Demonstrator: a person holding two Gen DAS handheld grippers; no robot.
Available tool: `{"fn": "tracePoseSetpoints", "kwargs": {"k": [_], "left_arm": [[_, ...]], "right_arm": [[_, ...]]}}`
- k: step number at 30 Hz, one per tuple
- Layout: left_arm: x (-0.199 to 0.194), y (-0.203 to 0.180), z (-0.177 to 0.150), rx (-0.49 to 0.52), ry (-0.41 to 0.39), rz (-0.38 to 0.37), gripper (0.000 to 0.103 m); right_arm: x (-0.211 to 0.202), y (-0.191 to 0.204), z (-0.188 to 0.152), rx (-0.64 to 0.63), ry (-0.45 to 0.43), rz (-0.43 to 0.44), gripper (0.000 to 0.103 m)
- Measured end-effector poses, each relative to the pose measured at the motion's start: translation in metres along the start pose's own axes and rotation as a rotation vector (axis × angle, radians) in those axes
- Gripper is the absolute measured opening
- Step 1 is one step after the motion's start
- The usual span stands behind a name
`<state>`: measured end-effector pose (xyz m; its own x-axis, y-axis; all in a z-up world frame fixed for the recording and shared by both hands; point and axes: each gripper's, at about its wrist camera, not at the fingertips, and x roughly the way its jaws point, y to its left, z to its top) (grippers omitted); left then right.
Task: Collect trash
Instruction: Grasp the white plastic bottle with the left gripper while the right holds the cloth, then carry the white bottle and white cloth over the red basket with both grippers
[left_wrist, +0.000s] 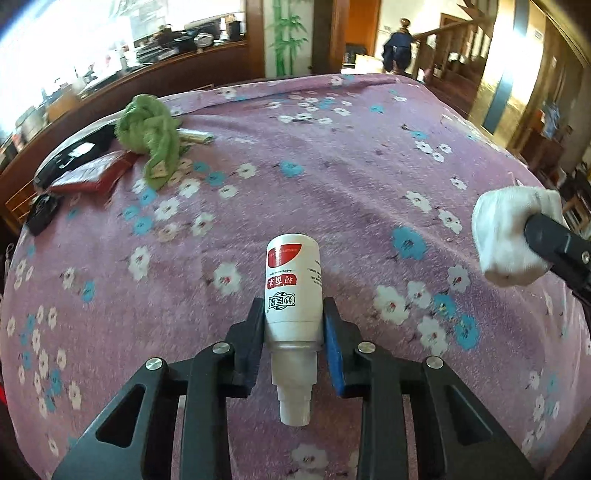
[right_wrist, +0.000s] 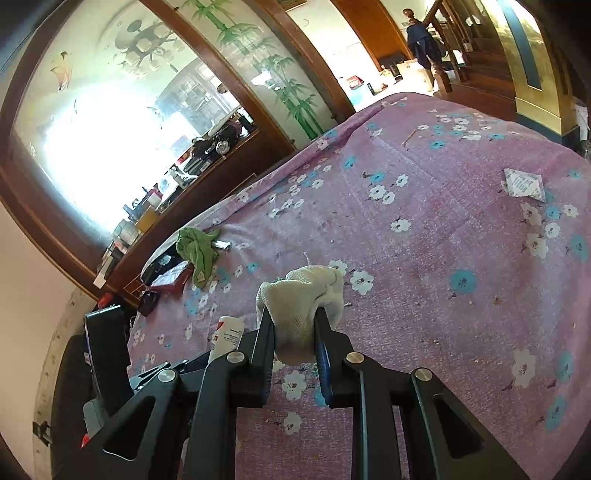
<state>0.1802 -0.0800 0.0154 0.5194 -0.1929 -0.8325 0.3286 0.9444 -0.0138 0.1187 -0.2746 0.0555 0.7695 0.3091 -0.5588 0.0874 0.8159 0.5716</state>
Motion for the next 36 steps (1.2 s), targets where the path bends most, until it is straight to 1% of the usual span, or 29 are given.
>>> {"fn": "tracePoseSetpoints", "kwargs": {"k": [5, 7, 10, 12, 14, 17, 20, 25, 36], "left_arm": [[-0.026, 0.016, -0.025, -0.081, -0.056, 0.026, 0.028], [-0.043, 0.025, -0.04, -0.114, -0.086, 0.067, 0.028], [-0.065, 0.034, -0.06, -0.149, -0.125, 0.12, 0.028], [-0.077, 0.037, -0.071, -0.162, -0.158, 0.154, 0.028], [-0.088, 0.04, -0.08, -0.166, -0.203, 0.191, 0.028], [-0.098, 0.047, -0.085, -0.183, -0.267, 0.24, 0.028], [-0.103, 0.054, -0.088, -0.196, -0.307, 0.273, 0.029], [-0.104, 0.057, -0.09, -0.192, -0.321, 0.269, 0.029], [-0.11, 0.051, -0.088, -0.159, -0.358, 0.312, 0.029]], "right_arm": [[0.004, 0.018, -0.008, -0.079, 0.024, 0.018, 0.022], [0.008, 0.029, -0.014, -0.132, 0.042, 0.029, 0.022], [0.018, 0.048, -0.027, -0.21, 0.099, 0.077, 0.022], [0.022, 0.061, -0.038, -0.265, 0.136, 0.114, 0.022], [0.024, 0.073, -0.048, -0.319, 0.149, 0.131, 0.022], [0.026, 0.085, -0.061, -0.386, 0.162, 0.135, 0.022], [0.029, 0.089, -0.067, -0.42, 0.165, 0.121, 0.022], [0.03, 0.092, -0.07, -0.448, 0.161, 0.106, 0.022], [0.028, 0.098, -0.074, -0.477, 0.148, 0.098, 0.022]]}}
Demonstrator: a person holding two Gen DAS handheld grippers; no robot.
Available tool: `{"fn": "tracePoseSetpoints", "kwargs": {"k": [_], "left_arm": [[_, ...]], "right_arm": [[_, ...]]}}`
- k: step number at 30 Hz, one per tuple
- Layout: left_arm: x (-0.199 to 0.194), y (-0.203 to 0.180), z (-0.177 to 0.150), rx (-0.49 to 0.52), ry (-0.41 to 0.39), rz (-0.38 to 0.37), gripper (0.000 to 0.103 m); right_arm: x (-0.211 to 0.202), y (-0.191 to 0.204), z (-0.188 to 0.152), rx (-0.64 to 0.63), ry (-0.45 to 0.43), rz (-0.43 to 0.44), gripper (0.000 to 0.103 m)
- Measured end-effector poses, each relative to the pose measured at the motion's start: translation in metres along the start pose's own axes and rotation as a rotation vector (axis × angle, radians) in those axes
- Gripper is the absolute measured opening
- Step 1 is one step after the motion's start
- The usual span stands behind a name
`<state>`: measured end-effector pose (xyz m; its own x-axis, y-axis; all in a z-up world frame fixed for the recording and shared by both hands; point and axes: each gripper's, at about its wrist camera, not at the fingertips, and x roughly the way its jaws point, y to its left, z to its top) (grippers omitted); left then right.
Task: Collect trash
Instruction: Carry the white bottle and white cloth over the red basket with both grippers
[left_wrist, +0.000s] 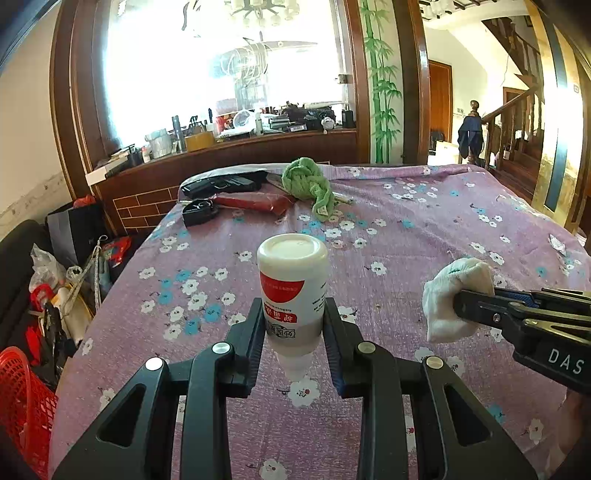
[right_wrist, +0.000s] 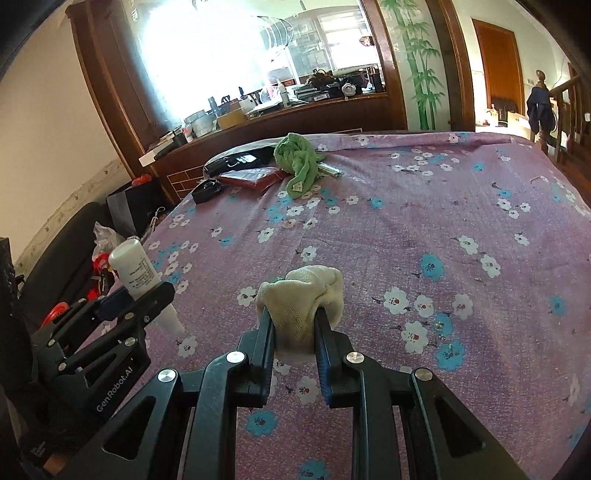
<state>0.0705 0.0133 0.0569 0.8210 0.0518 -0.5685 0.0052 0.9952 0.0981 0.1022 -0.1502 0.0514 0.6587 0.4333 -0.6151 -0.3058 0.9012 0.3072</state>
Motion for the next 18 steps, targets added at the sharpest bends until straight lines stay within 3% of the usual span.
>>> {"fn": "tracePoseSetpoints", "kwargs": {"k": [18], "left_arm": [[-0.0011, 0.0001, -0.0013, 0.013, -0.007, 0.029, 0.029]], "right_arm": [[-0.0012, 0.0034, -0.0009, -0.012, -0.007, 0.0, 0.022]]}}
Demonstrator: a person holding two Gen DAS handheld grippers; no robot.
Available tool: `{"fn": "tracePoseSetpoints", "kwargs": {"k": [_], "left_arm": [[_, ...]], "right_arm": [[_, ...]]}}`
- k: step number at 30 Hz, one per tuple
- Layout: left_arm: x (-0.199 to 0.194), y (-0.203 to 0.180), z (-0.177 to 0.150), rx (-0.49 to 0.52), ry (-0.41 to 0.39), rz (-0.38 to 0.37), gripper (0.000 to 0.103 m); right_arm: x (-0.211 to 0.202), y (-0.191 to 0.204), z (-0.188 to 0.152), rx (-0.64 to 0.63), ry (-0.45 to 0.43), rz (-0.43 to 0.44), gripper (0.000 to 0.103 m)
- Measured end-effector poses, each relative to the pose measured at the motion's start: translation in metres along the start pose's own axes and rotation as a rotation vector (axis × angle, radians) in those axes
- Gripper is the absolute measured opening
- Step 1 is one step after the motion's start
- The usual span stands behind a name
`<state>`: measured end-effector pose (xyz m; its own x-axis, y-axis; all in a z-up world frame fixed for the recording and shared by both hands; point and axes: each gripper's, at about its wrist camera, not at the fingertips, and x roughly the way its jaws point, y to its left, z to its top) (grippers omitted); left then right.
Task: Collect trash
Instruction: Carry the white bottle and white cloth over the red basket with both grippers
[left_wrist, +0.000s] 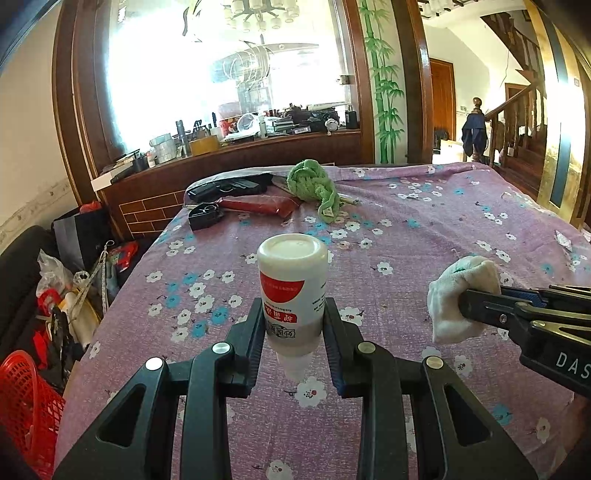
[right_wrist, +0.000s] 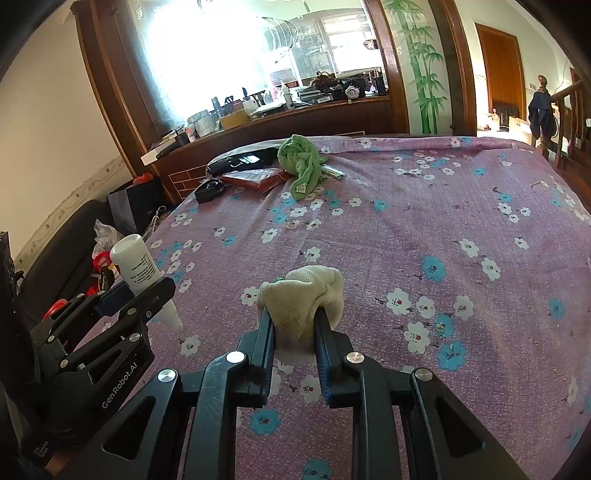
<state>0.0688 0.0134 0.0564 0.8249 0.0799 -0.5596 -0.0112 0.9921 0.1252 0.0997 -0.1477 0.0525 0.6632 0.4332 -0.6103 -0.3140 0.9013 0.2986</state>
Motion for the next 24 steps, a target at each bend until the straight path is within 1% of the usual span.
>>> {"fn": "tracePoseSetpoints", "kwargs": {"k": [18, 24], "left_arm": [[0.0001, 0.0033, 0.0013, 0.002, -0.004, 0.018, 0.029], [-0.0001, 0.004, 0.0025, -0.001, -0.007, 0.022, 0.029]], "right_arm": [[-0.0002, -0.0013, 0.0003, 0.004, -0.002, 0.001, 0.022], [-0.0043, 0.0038, 0.0011, -0.006, -0.017, 0.003, 0.022]]}}
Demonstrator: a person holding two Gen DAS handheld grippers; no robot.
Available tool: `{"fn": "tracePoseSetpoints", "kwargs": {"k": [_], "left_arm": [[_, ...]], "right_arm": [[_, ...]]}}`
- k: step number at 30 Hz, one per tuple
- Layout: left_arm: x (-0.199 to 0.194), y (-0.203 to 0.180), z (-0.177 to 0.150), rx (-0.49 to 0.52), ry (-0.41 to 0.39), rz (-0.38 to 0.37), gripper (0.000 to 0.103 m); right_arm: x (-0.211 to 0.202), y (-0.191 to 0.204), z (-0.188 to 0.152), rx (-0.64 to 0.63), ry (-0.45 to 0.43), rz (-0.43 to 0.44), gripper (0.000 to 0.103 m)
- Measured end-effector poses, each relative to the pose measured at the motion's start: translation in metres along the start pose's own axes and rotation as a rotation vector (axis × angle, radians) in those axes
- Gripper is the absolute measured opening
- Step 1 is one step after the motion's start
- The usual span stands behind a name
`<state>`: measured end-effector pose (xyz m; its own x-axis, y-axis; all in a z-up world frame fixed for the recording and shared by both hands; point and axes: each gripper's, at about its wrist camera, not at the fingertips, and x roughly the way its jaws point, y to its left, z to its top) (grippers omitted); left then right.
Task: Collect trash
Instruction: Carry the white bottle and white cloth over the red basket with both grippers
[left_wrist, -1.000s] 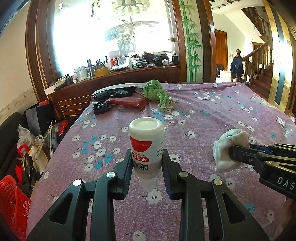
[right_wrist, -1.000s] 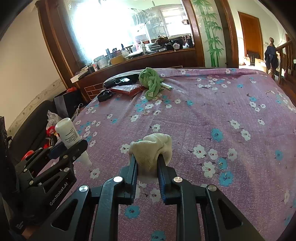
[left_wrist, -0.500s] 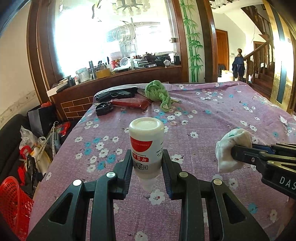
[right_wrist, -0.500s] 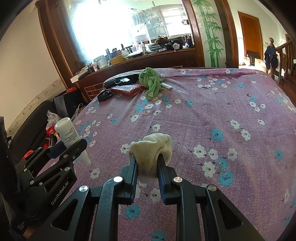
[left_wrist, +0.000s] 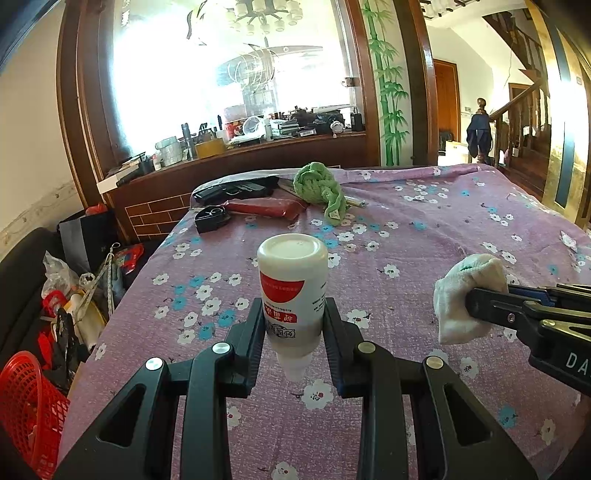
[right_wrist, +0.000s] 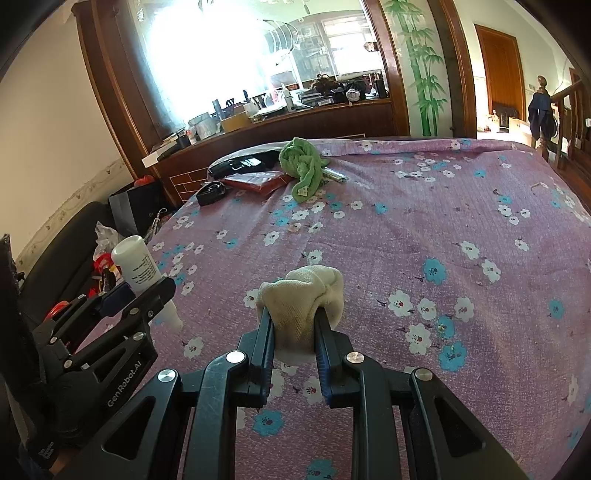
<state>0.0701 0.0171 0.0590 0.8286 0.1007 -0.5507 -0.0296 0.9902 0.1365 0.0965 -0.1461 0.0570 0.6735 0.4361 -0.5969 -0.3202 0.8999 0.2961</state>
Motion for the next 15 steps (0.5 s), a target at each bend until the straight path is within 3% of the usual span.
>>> {"fn": "tracePoseSetpoints", "kwargs": {"k": [8, 15], "left_arm": [[-0.01, 0.002, 0.006, -0.014, -0.002, 0.025, 0.029], [-0.052, 0.019, 0.0, -0.018, -0.031, 0.051, 0.029]], "right_arm": [[-0.01, 0.002, 0.007, 0.006, -0.046, -0.028, 0.022], [-0.033, 0.014, 0.011, 0.029, -0.069, 0.001, 0.022]]}}
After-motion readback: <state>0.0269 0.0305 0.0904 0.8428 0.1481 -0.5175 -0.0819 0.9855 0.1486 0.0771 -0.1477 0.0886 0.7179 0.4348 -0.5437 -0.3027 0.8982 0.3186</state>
